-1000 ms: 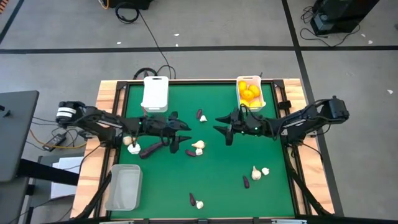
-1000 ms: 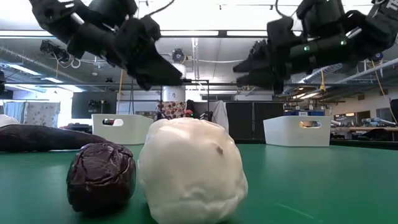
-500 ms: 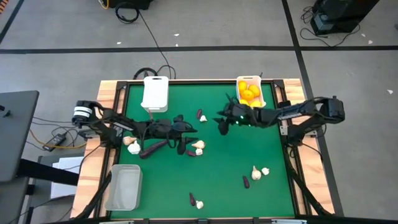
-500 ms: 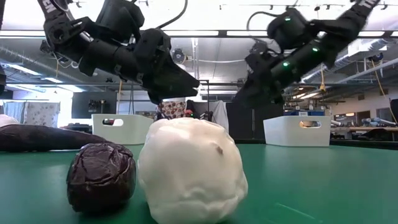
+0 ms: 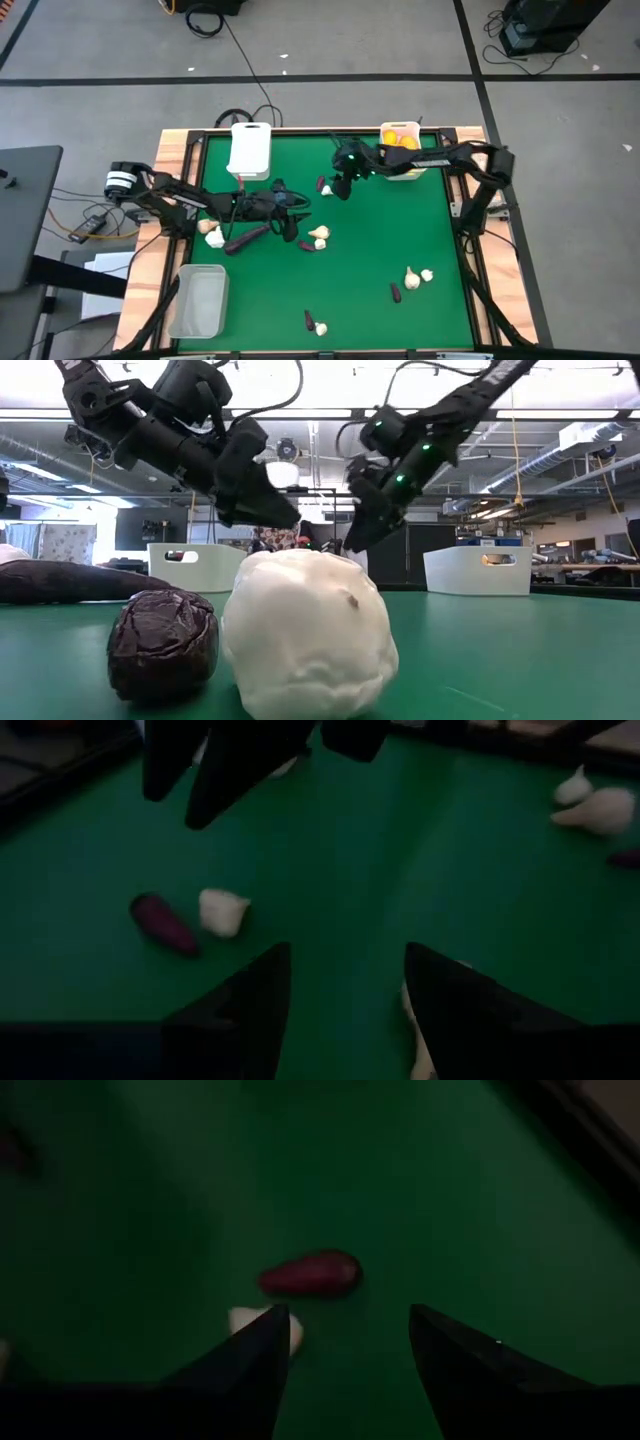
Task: Sort produce into baskets
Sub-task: Put the top eggplant into the left white bin
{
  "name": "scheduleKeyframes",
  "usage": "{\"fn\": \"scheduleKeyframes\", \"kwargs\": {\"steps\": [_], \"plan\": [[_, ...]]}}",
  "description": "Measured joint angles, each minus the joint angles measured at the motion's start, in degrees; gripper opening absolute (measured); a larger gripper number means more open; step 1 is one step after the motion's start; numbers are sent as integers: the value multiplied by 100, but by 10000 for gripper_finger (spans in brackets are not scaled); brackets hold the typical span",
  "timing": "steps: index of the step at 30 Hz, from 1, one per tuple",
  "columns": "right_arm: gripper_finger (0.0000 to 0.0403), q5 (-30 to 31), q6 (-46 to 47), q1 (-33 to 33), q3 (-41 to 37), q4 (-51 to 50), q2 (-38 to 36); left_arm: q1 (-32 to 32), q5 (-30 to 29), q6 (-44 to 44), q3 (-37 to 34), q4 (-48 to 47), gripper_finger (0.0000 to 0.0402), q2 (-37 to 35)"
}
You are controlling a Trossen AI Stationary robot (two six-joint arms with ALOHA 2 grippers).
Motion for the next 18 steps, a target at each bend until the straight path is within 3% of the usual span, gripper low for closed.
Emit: {"fn": "scheduleKeyframes", "kwargs": {"steps": [11,18], "plan": [[217,270,-2569,57,2128,-1928,1205,0,-139,-17,0,-770,202,-135],[217,137,-3842,57,2887,-2847,1937,0,-162,-18,0,-870,202,-135]]}}
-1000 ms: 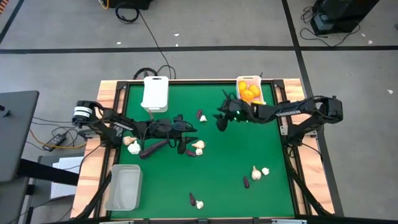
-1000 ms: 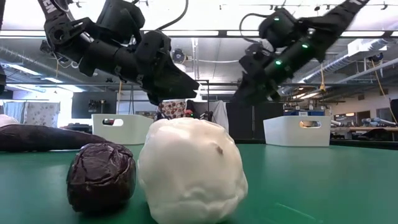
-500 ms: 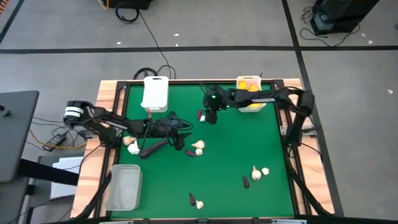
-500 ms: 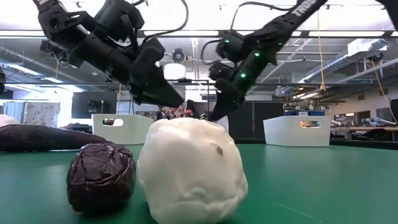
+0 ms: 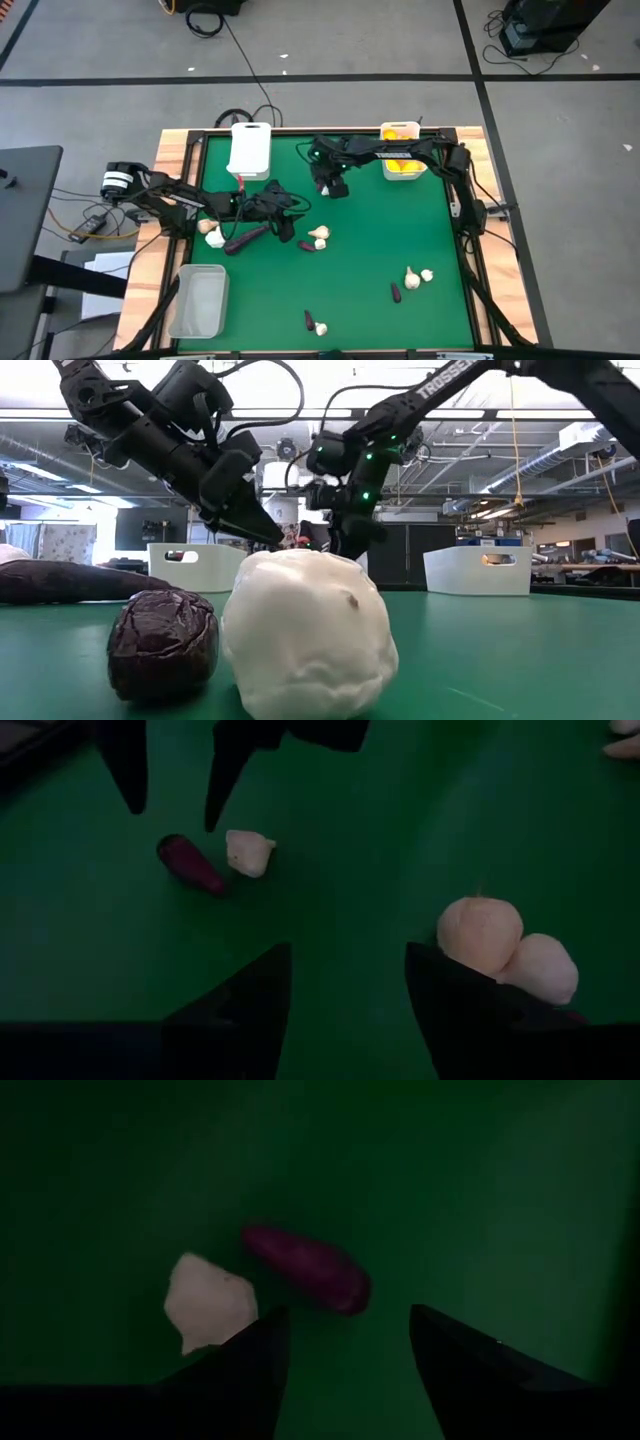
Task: Sort produce into baskets
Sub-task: Put the top eggplant into the left white bin
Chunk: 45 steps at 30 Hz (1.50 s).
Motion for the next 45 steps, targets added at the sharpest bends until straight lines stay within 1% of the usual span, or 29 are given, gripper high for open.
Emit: {"fn": "scheduleKeyframes", "kwargs": {"steps": [4,8,12,14,18,21,25,29,31,33,37,39,45], "plan": [[214,46,-527,-2,265,-223,228,0,0,-1,0,3,202,0],[206,-30,-1015,0,309,-127,201,0,-30,0,0,11,202,0],[200,-204,-1197,2,309,-188,187,0,-111,1,0,23,202,0],[199,-157,-1031,2,309,-262,187,0,-191,-1,0,36,202,0],[194,-23,-324,-15,307,-391,131,58,-389,-28,0,261,202,0],[189,-350,162,-81,305,-714,-76,297,-310,-110,4,616,202,28],[183,-743,769,-179,299,-1028,-507,605,-215,-126,4,862,202,31],[181,-759,1121,-239,103,-981,-1144,904,-204,-121,83,1023,202,97],[181,-691,1363,-260,-72,-807,-1514,980,-156,-120,218,883,202,212],[181,-577,1577,-264,-303,-656,-1905,1012,-40,-119,416,846,202,444],[181,-374,1994,-243,-885,-128,-2662,1017,-24,-104,868,822,202,978],[181,-248,2201,-216,-1195,94,-2999,1047,-11,-115,1108,611,202,1232],[181,8,2677,-94,-2208,561,-3887,1239,14,-580,1683,171,202,1846]]}}
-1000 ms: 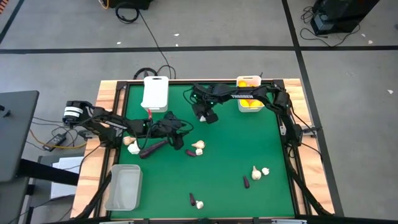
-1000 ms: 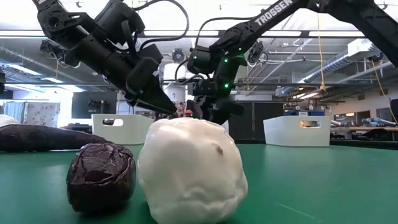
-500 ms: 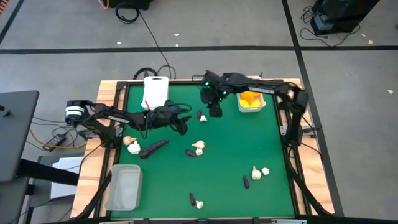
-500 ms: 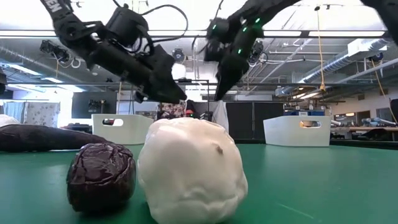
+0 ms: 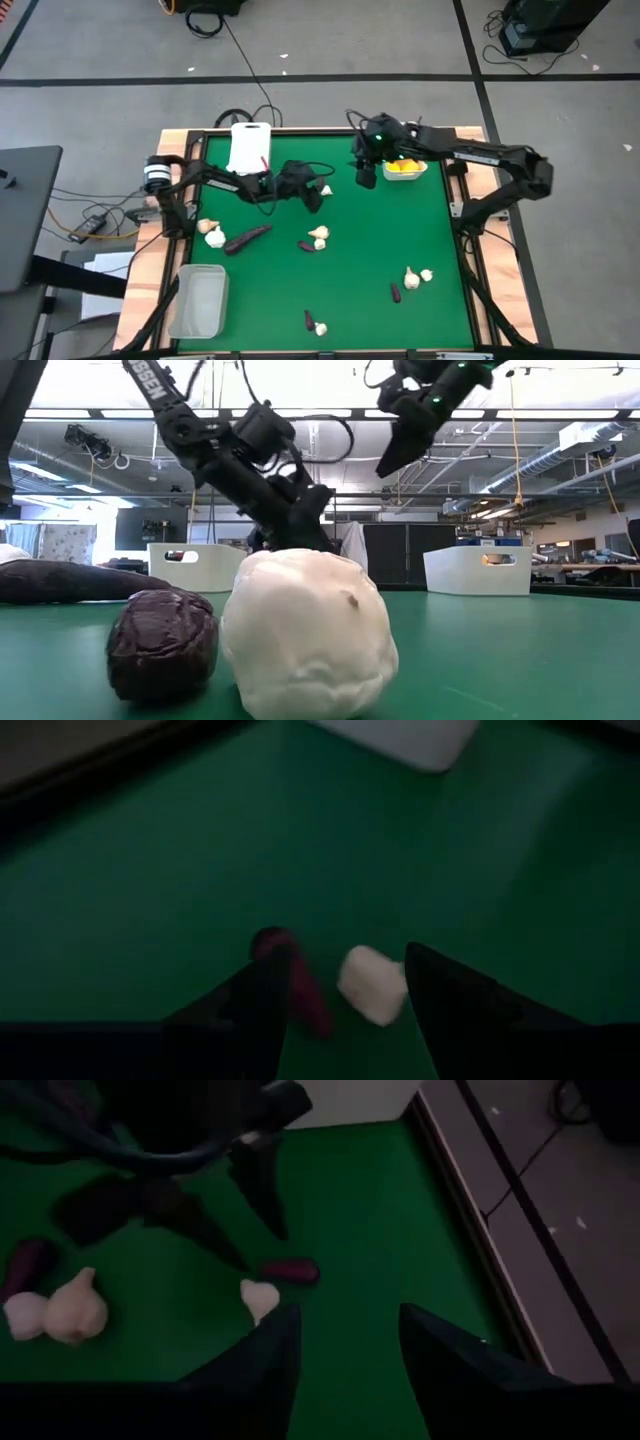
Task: Sort produce into baskets
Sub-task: Put the top eggplant into the left white bin
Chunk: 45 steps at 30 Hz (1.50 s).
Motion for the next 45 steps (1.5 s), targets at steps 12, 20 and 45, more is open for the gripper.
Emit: {"fn": "scheduleKeyframes", "kwargs": {"steps": [12,20,45], "plan": [[181,30,655,441,-1201,607,-1119,348,-7,-39,445,-343,202,540],[181,206,709,827,-1352,748,-1317,560,139,-152,456,-503,201,657],[181,735,1016,1282,-1352,1025,-1314,646,593,550,605,-2737,100,-581]]}}
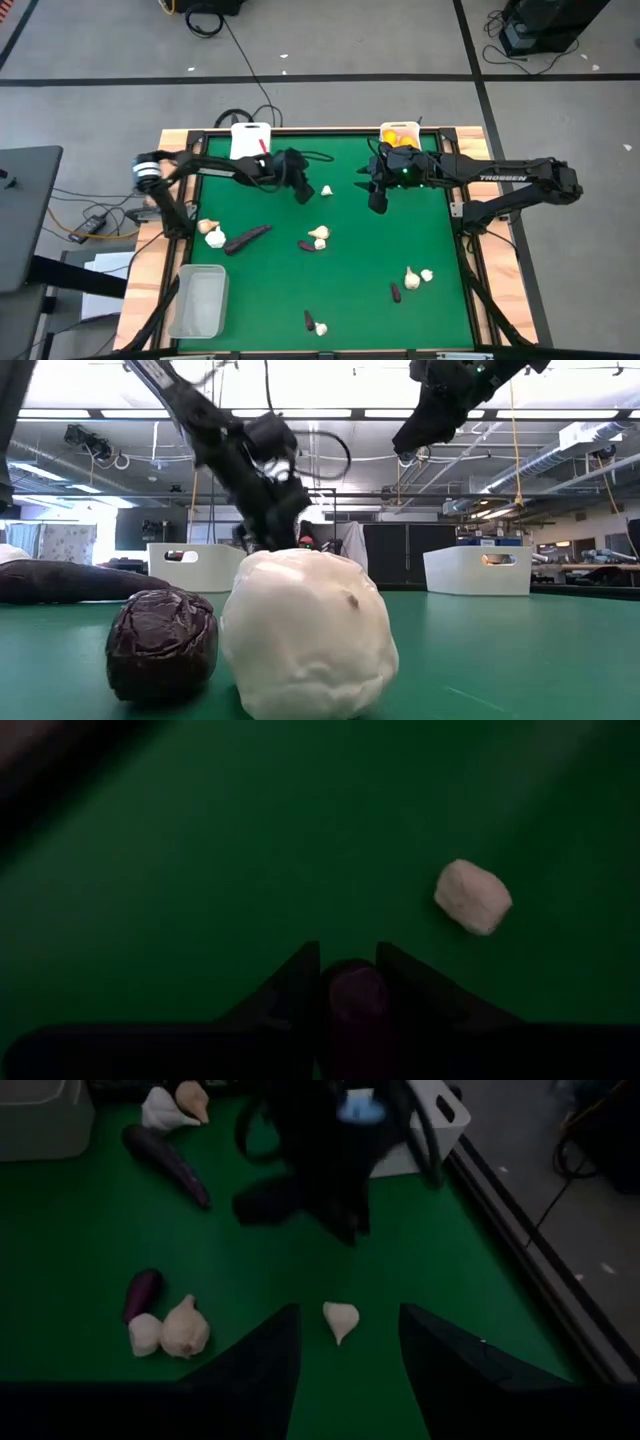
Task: Sort produce into baskets
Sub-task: Put the top eggplant into the left white bin
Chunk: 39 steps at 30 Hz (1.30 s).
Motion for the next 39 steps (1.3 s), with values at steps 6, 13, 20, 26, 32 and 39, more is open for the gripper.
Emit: {"fn": "scheduleKeyframes", "kwargs": {"steps": [6,13,20,26,32,39], "plan": [[181,190,94,212,0,192,0,205,-179,259,2,-912,100,-1174],[181,190,202,453,0,264,4,716,-601,403,11,-1902,100,-2107],[181,314,250,624,0,288,4,1603,-769,550,11,-2270,100,-2054],[181,344,436,687,0,283,4,2243,-541,660,11,-2155,100,-1606],[181,344,439,718,-204,424,15,2626,-529,674,11,-1941,105,-1103],[181,344,529,716,-615,804,17,2869,-544,502,11,-1817,129,-664]]}}
